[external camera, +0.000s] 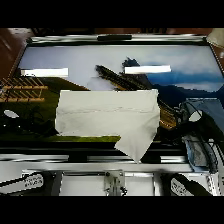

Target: Fold the shirts.

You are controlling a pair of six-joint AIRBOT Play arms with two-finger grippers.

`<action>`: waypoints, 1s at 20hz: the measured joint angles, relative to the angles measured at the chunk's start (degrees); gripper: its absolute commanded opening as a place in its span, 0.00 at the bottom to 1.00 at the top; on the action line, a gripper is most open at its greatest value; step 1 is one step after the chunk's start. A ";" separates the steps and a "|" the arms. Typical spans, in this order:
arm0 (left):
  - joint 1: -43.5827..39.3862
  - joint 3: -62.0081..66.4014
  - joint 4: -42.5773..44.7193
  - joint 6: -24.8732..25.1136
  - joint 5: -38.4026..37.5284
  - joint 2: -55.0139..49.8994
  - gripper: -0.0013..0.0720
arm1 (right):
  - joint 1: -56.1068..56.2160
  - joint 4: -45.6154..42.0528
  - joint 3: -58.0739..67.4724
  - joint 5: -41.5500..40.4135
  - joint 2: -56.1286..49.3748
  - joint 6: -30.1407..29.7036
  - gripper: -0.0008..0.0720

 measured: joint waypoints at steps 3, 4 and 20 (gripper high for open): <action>0.00 0.00 -0.07 0.20 -0.35 0.00 0.07 | 0.00 3.67 -2.71 -4.20 0.20 -0.15 0.65; 0.00 0.00 -0.09 0.22 -0.46 0.00 0.07 | 0.00 4.48 -3.19 -5.09 0.22 -0.35 0.65; 1.44 6.62 -0.13 1.29 -2.29 0.07 0.07 | 6.67 3.10 3.13 -8.87 1.20 -1.95 0.10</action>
